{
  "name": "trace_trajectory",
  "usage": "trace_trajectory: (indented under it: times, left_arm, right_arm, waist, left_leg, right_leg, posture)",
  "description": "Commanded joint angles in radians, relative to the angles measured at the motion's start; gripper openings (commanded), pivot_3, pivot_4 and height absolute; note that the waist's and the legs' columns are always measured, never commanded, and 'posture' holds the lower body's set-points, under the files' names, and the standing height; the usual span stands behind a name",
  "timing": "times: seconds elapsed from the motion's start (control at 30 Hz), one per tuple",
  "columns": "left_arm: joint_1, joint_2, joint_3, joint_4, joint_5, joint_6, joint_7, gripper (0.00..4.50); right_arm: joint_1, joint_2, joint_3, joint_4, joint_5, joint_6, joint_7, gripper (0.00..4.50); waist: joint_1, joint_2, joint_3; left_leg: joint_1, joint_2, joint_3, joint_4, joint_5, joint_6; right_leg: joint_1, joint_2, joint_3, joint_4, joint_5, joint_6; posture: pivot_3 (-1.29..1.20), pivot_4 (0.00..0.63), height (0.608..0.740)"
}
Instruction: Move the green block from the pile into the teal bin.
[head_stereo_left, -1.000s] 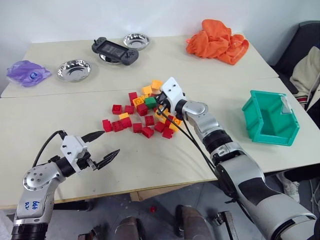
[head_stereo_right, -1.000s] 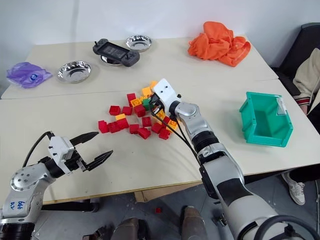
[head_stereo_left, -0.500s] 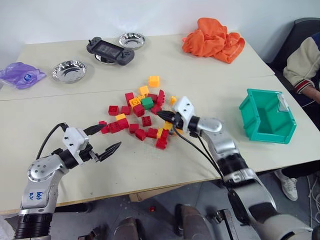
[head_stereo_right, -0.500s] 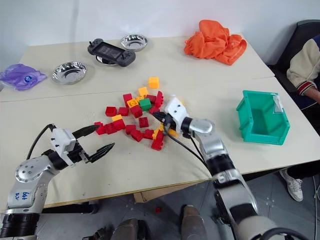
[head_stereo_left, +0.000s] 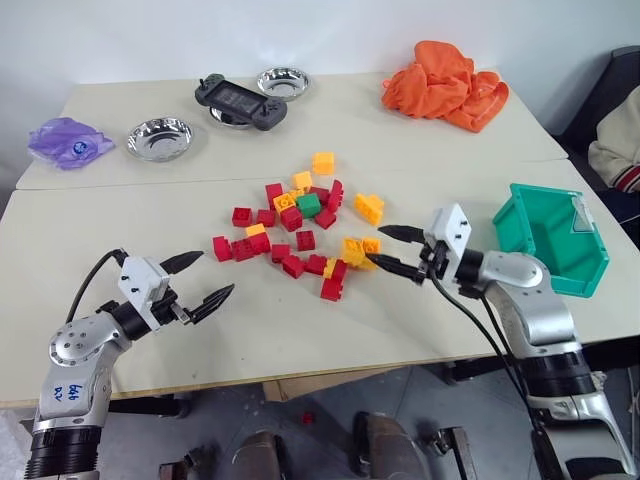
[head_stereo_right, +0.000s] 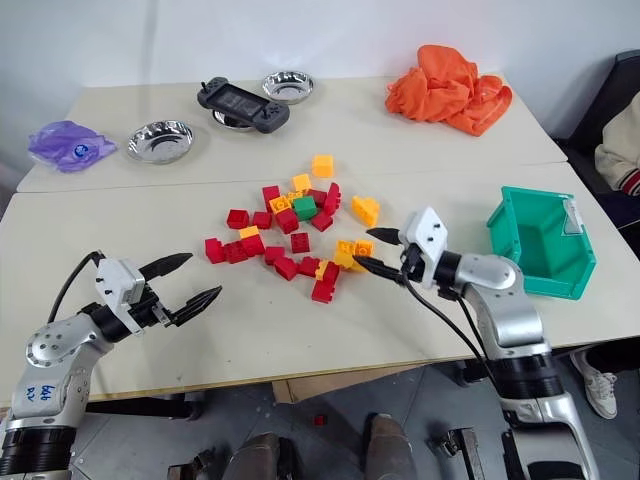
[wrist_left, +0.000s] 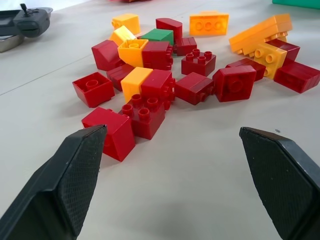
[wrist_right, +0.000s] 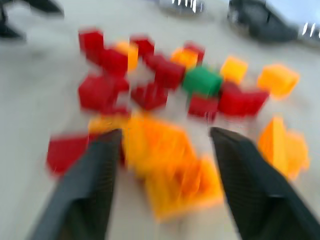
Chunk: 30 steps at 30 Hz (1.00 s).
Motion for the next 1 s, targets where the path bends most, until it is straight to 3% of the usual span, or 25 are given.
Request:
trace_trajectory:
  times: [0.03,0.07,0.4,0.53,0.67,0.8,1.0]
  left_arm:
    - [-0.015,0.010,0.025,-0.029,-0.022,-0.001,-0.002,4.50]
    - [-0.017,0.010,0.026,-0.026,-0.021,-0.001,-0.002,4.50]
    - [-0.132,-0.001,-0.009,-0.027,-0.023,0.050,0.026,4.50]
    - [-0.352,-0.028,-0.146,0.062,0.044,0.100,-0.001,4.50]
    - [-0.624,-0.099,-0.294,0.285,0.146,0.108,-0.050,4.50]
    - [-0.927,-0.210,-0.416,0.686,0.301,0.019,-0.050,4.50]
    - [-1.160,-0.302,-0.482,1.117,0.466,-0.158,0.063,4.50]
  right_arm:
    - [0.030,-0.023,-0.070,-0.014,0.050,-0.044,0.020,4.30]
    - [0.042,-0.025,-0.083,-0.009,0.059,-0.051,0.024,4.45]
    - [0.158,-0.049,-0.177,-0.069,0.147,-0.064,0.058,4.45]
    - [0.224,-0.053,-0.222,-0.173,0.176,-0.031,0.008,4.45]
    - [0.266,-0.062,-0.233,-0.259,0.202,0.014,-0.020,4.45]
    - [0.307,-0.076,-0.249,-0.364,0.239,0.064,-0.048,4.45]
    - [0.365,-0.076,-0.285,-0.491,0.276,0.122,-0.121,4.45]
  waist:
    - [0.005,0.000,0.000]
    - [0.007,0.000,0.000]
    - [0.015,0.000,0.000]
    - [0.038,0.000,0.000]
    - [0.047,0.000,0.000]
    - [0.060,-0.001,0.000]
    - [0.050,-0.002,0.001]
  left_leg:
    - [0.000,0.000,0.000,0.000,0.000,0.000]
    - [0.000,0.000,0.000,0.000,0.000,0.000]
    - [0.000,0.000,0.000,0.001,0.000,0.000]
    - [0.000,0.000,-0.001,0.002,0.000,0.000]
    - [0.000,-0.001,-0.001,0.003,0.000,0.001]
    - [-0.001,-0.001,-0.001,0.003,0.000,0.001]
    - [-0.001,-0.002,-0.001,-0.004,0.000,0.001]
  right_leg:
    - [0.000,0.000,0.000,0.000,0.000,0.000]
    - [0.000,0.000,0.000,0.000,0.000,0.000]
    - [0.001,0.000,0.000,0.000,0.000,0.000]
    - [0.001,0.000,0.000,0.000,0.000,0.000]
    - [0.003,0.000,-0.001,-0.001,0.001,0.001]
    - [0.003,0.001,-0.001,-0.003,0.001,0.002]
    - [0.003,0.001,-0.002,-0.011,0.002,0.004]
  posture:
    - [0.00,0.150,0.740]
    - [0.00,0.150,0.740]
    - [0.00,0.150,0.740]
    - [0.00,0.150,0.740]
    - [0.00,0.150,0.740]
    - [0.00,0.150,0.740]
    - [0.00,0.150,0.740]
